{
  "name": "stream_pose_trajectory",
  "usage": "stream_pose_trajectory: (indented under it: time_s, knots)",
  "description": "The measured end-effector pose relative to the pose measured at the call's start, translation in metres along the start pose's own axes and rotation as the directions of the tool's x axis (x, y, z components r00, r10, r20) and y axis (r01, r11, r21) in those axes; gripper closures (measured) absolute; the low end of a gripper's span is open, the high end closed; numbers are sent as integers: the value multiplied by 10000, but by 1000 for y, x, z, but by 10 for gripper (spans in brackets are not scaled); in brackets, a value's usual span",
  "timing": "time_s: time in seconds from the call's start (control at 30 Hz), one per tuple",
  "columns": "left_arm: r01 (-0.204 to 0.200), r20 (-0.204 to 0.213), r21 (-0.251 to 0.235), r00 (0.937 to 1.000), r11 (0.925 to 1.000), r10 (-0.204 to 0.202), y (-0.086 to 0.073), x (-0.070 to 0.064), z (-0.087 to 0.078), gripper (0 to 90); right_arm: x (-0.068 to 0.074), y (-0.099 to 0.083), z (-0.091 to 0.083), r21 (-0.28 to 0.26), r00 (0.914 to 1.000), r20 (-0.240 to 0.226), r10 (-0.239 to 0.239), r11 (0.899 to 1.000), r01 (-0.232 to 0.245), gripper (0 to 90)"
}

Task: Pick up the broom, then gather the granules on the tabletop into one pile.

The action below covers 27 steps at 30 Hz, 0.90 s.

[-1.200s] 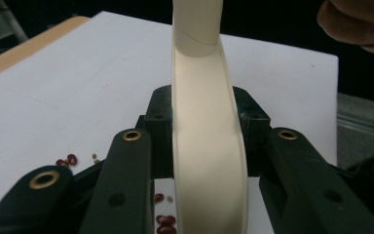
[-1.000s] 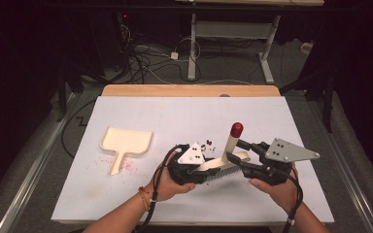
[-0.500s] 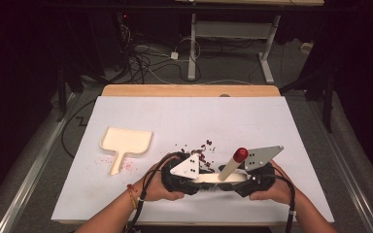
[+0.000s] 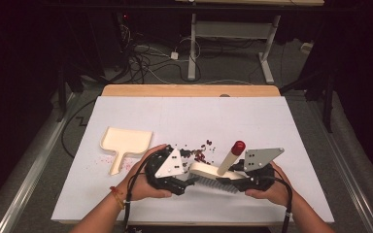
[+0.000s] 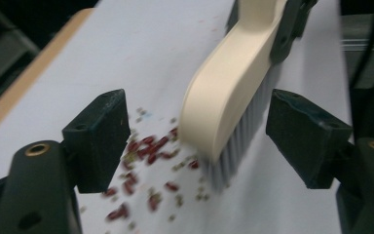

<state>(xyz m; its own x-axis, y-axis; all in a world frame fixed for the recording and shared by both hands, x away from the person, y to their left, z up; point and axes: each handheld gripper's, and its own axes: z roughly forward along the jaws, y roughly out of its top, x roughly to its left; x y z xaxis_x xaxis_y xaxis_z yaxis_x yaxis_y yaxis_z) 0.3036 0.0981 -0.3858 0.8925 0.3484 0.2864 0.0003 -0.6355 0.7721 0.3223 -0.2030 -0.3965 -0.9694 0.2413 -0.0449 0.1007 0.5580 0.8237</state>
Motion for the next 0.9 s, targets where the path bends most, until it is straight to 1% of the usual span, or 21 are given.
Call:
stream_pose_trajectory:
  time_s: [0.03,0.07,0.13,0.17,0.2,0.23,0.27,0.33,0.37,0.4,0.43,0.5,0.57,0.63,0.67,0.73,0.77,0.8,0.87,0.9]
  knots:
    - [38,-263,13,9996,10000,-38,-6,1,-4,205,0,0,-1,2,9999,110,30,10000,-30,676]
    - [118,-430,5,9990,9999,-117,-13,3,-9,195,0,1,-2,-22,9997,238,114,9999,-114,676]
    - [261,-988,88,9948,9996,-251,-28,7,-16,185,-1,1,-5,-83,9989,430,164,9998,-160,676]
    - [426,-1157,102,9924,9990,-411,-35,10,-20,185,-1,1,-6,-89,9987,456,213,9997,-209,676]
    - [641,-1224,87,9905,9979,-625,-41,13,-24,185,-2,1,-7,-193,9977,559,370,9992,-360,676]
    - [771,-1450,84,9866,9970,-750,-47,15,-27,184,-2,1,-8,-219,9964,665,517,9985,-503,676]
    - [944,-1717,51,9808,9955,-922,-53,17,-30,184,-4,1,-8,-268,9956,739,569,9981,-550,676]
    - [1420,-1836,-30,9730,9899,-1401,-64,21,-36,185,-5,2,-9,-328,9919,956,835,9962,-807,676]
    - [1515,-2034,63,9680,9884,-1471,-69,22,-38,185,-6,2,-9,-324,9901,1117,854,9961,-823,676]
    - [1515,-2034,63,9680,9884,-1471,-69,22,-38,185,-7,2,-10,-297,9878,1237,942,9954,-912,676]
    - [1642,-2200,126,9627,9863,-1575,-74,22,-40,185,-8,2,-10,-296,9858,1351,996,9949,-965,676]
    - [1886,-2332,105,9554,9820,-1810,-82,21,-44,185,-9,1,-10,-229,9825,1579,987,9951,-962,676]
    - [1911,-2496,150,9512,9815,-1814,-87,19,-47,185,-10,1,-11,-224,9814,1642,993,9950,-970,676]
    - [2147,-2587,-41,9432,9767,-2084,-93,15,-49,185,-10,2,-13,-194,9785,1826,958,9954,-939,676]
    - [2172,-2657,99,9416,9761,-2068,-98,11,-50,184,-11,3,-14,-177,9767,1949,904,9959,-887,676]
    - [2247,-2715,231,9392,9742,-2102,-102,8,-51,173,-12,5,-16,-280,9720,2149,949,9955,-910,676]
    - [2247,-2715,231,9392,9742,-2102,-102,8,-51,172,-14,6,-17,-329,9695,2241,990,9950,-940,676]
    - [2341,-2790,352,9358,9716,-2153,-108,6,-52,172,-17,7,-18,-295,9656,2418,957,9954,-913,676]
    - [2504,-2876,395,9300,9673,-2290,-112,7,-53,172,-21,10,-19,-214,9517,2940,886,9961,-861,676]
    - [2621,-2903,319,9258,9645,-2420,-113,7,-54,172,-25,11,-20,-256,9480,3052,900,9959,-864,676]
